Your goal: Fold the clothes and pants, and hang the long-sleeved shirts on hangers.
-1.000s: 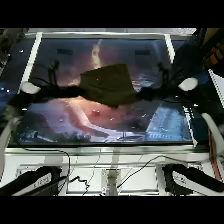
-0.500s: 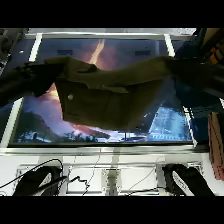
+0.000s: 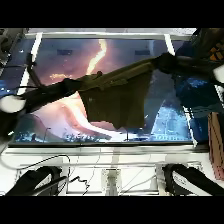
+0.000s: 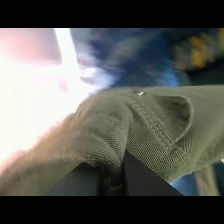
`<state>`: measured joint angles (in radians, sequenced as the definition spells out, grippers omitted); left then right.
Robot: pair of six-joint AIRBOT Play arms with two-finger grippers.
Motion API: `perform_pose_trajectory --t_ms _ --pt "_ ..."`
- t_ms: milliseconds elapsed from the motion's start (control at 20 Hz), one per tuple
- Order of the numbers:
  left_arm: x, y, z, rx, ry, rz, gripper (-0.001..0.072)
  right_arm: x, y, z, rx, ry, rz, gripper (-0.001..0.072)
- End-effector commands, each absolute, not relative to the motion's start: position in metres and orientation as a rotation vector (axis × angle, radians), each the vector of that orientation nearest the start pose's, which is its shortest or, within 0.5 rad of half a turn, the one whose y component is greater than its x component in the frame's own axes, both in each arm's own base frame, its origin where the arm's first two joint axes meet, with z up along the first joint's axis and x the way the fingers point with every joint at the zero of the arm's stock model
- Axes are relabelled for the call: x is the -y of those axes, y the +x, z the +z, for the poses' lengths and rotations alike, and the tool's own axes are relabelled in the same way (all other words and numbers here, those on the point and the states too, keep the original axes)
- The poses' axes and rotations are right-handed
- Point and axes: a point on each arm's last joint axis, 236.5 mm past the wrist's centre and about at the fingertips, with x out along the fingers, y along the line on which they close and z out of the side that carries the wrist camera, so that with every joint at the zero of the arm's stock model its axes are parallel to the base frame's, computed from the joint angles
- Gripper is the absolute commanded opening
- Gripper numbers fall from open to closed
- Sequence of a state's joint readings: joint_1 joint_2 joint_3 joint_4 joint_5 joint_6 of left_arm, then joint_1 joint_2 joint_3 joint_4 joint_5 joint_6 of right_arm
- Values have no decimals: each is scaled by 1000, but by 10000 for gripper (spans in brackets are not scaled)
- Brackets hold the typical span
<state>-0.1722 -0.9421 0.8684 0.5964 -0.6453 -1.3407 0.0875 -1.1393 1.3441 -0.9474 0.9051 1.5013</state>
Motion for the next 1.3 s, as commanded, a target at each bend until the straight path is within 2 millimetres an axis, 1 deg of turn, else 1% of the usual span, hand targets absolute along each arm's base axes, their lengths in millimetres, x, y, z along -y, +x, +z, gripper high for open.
perform_pose_trajectory --t_ms 0,50,100,200,250,350,400,450,500,600,700,750,800,850,900,1000,1050,1100,1150,1200,1250 --pt "177 427 60 -762 -755 -326 39 -144 484 102 -870 484 351 21" --pt "180 432 48 -792 -784 -314 39 -143 487 80 -919 487 339 21" --pt "182 433 38 -818 -786 -312 38 -141 486 65 -961 492 334 21" --pt "185 427 31 -861 -758 -347 39 -136 474 52 -1038 492 336 21" --pt "187 418 30 -894 -739 -384 38 -135 461 47 -1099 486 348 21" --pt "187 395 24 -1001 -715 -451 37 -129 424 29 -1267 426 367 21" --pt "185 377 16 -1083 -692 -475 36 -121 409 19 -1332 366 356 21" --pt "182 361 5 -1171 -682 -464 36 -111 400 9 -1376 307 335 21" --pt "178 348 -5 -1237 -646 -443 36 -104 395 0 -1399 279 314 21" --pt "174 330 -25 -1321 -554 -396 37 -102 387 -13 -1435 276 302 21" --pt "180 322 -34 -1345 -509 -395 53 -103 382 -22 -1462 279 301 25" --pt "183 320 -37 -1355 -504 -402 216 -102 384 -24 -1453 277 298 158" --pt "184 322 -39 -1353 -504 -399 550 -101 390 -24 -1427 268 301 426" --pt "183 326 -39 -1337 -504 -393 685 -100 401 -23 -1374 237 317 611" --pt "183 330 -37 -1322 -505 -390 688 -97 416 -21 -1309 213 314 615" --pt "180 341 -30 -1282 -507 -383 688 -87 444 -13 -1198 217 269 612" --pt "179 347 -26 -1259 -511 -379 687 -78 456 -8 -1162 228 247 612" --pt "177 354 -23 -1234 -513 -373 687 -68 463 -7 -1157 240 230 608" --pt "176 360 -20 -1211 -514 -367 687 -55 468 -8 -1175 258 216 575" --pt "174 365 -18 -1191 -517 -360 687 -46 469 -12 -1212 289 232 519" --pt "173 368 -17 -1177 -518 -353 687 -47 464 -15 -1261 319 306 448"
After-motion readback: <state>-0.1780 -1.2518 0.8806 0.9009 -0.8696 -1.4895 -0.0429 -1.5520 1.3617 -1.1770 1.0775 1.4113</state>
